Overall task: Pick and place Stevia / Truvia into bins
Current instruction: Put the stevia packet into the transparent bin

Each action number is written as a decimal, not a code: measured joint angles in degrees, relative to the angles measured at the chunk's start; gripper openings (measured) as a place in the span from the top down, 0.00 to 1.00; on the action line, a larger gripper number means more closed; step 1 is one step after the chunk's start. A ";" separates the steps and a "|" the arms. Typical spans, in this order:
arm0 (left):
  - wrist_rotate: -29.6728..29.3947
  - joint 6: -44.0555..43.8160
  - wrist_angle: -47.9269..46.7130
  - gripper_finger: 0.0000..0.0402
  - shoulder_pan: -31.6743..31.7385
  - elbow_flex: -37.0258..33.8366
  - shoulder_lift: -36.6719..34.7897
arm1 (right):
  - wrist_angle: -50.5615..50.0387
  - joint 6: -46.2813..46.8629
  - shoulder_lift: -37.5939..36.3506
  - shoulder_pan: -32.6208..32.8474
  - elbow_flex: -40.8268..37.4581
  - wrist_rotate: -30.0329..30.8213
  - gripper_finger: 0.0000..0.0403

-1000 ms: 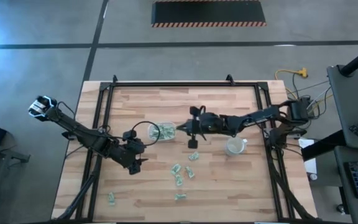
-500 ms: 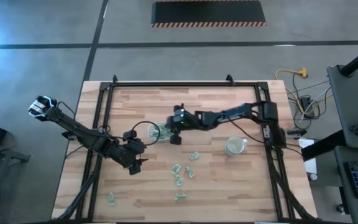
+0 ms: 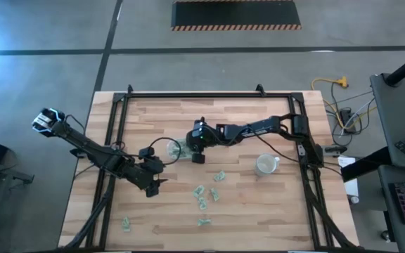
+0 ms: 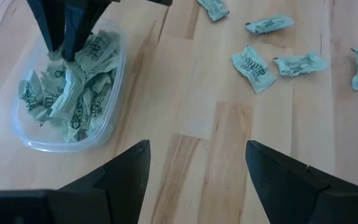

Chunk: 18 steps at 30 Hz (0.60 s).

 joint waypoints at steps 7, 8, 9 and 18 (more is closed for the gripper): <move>0.00 0.00 0.00 0.39 0.00 -0.05 0.00 | -0.05 -0.52 -0.51 0.00 1.15 -0.31 0.65; 0.03 0.00 -0.02 0.39 0.00 -0.05 0.00 | -0.02 -0.58 -0.97 0.00 1.36 -0.35 0.63; 0.04 -0.02 -0.04 0.39 0.00 -0.05 0.00 | 0.04 -0.72 -1.53 0.00 1.43 -0.36 0.61; 9.29 -0.83 -0.96 0.39 -0.22 -0.05 -0.02 | -10.33 -3.12 -10.81 1.06 0.00 -0.40 0.57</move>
